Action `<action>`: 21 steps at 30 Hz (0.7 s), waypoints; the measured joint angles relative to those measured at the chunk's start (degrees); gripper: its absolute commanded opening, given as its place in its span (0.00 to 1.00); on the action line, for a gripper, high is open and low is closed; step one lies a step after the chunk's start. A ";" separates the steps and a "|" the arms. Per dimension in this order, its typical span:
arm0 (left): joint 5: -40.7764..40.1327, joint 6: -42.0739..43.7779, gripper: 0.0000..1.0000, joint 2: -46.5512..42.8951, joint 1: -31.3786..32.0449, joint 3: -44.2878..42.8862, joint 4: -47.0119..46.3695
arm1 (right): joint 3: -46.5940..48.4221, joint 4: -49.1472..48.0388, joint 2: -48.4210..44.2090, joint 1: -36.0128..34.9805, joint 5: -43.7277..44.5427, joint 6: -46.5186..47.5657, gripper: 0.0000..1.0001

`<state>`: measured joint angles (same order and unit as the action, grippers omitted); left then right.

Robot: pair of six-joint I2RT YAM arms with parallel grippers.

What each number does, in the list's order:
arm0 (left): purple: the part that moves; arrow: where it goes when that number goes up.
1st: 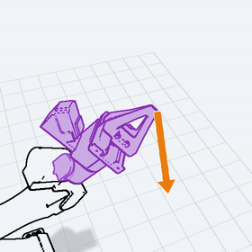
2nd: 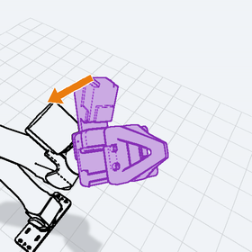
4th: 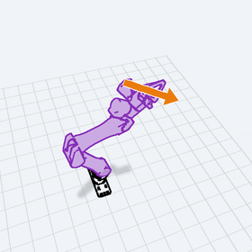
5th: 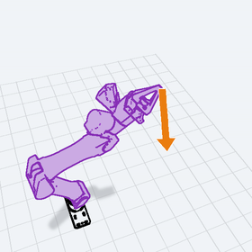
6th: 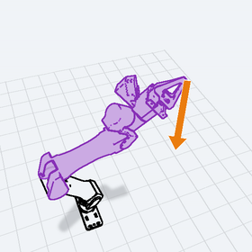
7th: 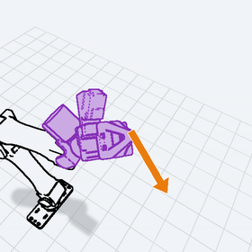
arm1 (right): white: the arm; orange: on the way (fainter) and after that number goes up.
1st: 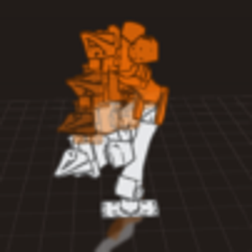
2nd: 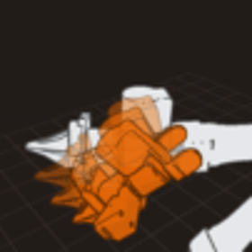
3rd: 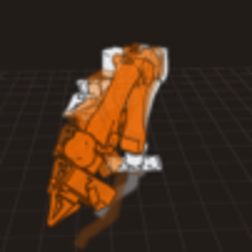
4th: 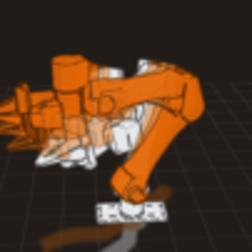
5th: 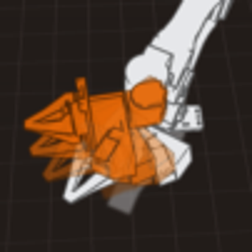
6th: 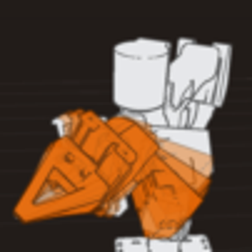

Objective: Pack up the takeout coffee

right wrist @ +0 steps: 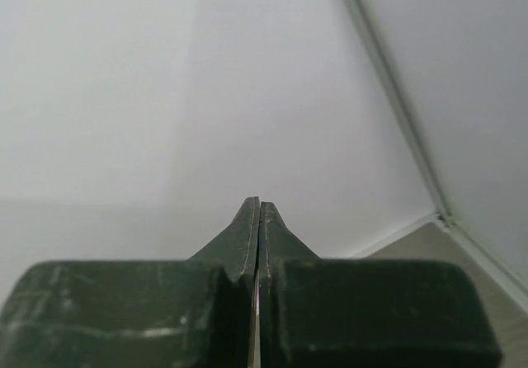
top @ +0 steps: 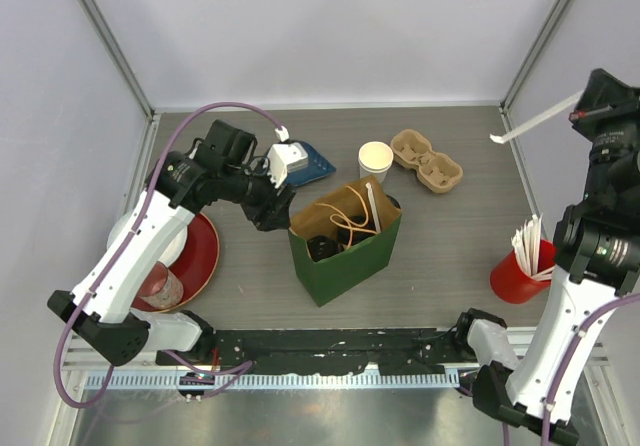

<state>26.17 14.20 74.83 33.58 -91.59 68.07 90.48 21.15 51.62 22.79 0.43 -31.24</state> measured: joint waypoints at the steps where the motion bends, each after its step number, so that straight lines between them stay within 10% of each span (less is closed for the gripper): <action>1: -0.24 0.02 0.54 0.00 -0.09 0.04 0.04 | 0.81 -0.55 1.18 -0.50 -2.14 -1.40 0.01; 21: -1.92 0.09 0.55 0.94 -3.41 0.13 0.11 | 11.58 2.75 21.73 -41.24 -10.34 7.13 0.01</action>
<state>24.25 14.28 75.77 30.17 -91.46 68.18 102.06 23.90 73.34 -18.46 -9.91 -24.12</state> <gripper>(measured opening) 0.547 0.029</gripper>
